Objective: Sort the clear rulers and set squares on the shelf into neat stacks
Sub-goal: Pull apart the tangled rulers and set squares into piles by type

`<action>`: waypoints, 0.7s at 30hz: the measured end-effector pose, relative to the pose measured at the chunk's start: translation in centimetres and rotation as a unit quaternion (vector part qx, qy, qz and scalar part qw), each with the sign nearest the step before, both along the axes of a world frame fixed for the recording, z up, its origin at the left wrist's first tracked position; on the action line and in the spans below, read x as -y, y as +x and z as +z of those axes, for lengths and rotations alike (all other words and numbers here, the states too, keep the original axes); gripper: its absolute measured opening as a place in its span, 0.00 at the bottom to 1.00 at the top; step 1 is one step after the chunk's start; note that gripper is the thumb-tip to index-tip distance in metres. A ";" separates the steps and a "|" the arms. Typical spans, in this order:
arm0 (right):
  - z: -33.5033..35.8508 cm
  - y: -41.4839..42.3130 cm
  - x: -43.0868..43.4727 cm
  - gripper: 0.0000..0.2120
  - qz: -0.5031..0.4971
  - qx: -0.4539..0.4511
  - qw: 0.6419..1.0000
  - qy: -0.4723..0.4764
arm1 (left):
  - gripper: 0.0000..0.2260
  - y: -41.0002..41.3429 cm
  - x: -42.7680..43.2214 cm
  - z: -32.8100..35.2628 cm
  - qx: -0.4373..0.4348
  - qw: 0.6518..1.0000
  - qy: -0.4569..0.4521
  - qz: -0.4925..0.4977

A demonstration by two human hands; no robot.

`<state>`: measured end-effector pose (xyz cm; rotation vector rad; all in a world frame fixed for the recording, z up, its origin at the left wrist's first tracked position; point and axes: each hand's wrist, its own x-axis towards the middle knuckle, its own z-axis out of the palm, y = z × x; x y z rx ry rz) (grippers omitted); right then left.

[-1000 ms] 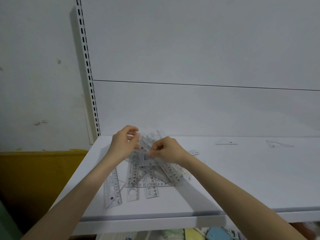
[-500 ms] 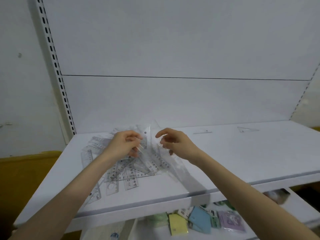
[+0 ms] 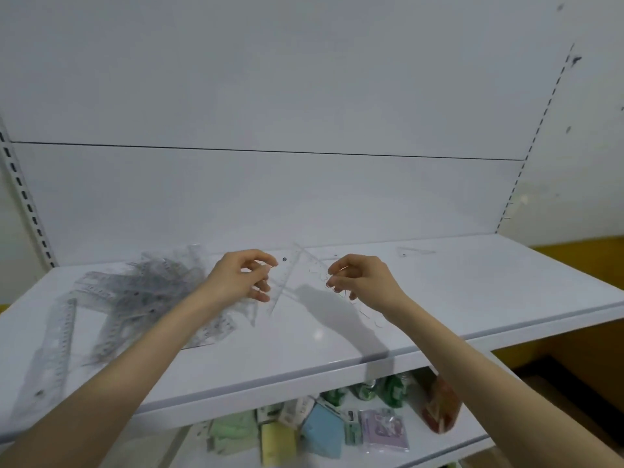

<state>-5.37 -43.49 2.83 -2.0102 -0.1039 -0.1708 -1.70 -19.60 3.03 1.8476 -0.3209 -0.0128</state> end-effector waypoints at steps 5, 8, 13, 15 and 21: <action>0.5 -0.6 8.2 0.04 -0.014 -0.015 1.000 -0.014 | 0.09 0.6 7.4 0.0 0.024 1.000 0.009 -0.012; 0.8 -0.4 12.6 0.05 -0.024 -0.020 0.999 -0.025 | 0.10 1.4 11.3 -0.3 0.030 0.999 0.014 0.004; 0.1 1.0 17.3 0.06 -0.035 -0.036 0.996 -0.076 | 0.13 4.1 14.3 -1.6 0.010 0.997 0.055 0.043; -0.4 2.1 18.6 0.07 -0.032 -0.054 0.993 -0.098 | 0.10 5.4 15.0 -2.0 0.002 0.995 0.076 0.066; -1.6 5.6 20.3 0.18 -0.001 -0.068 0.984 -0.162 | 0.14 9.1 15.3 -2.7 -0.033 0.992 0.101 0.062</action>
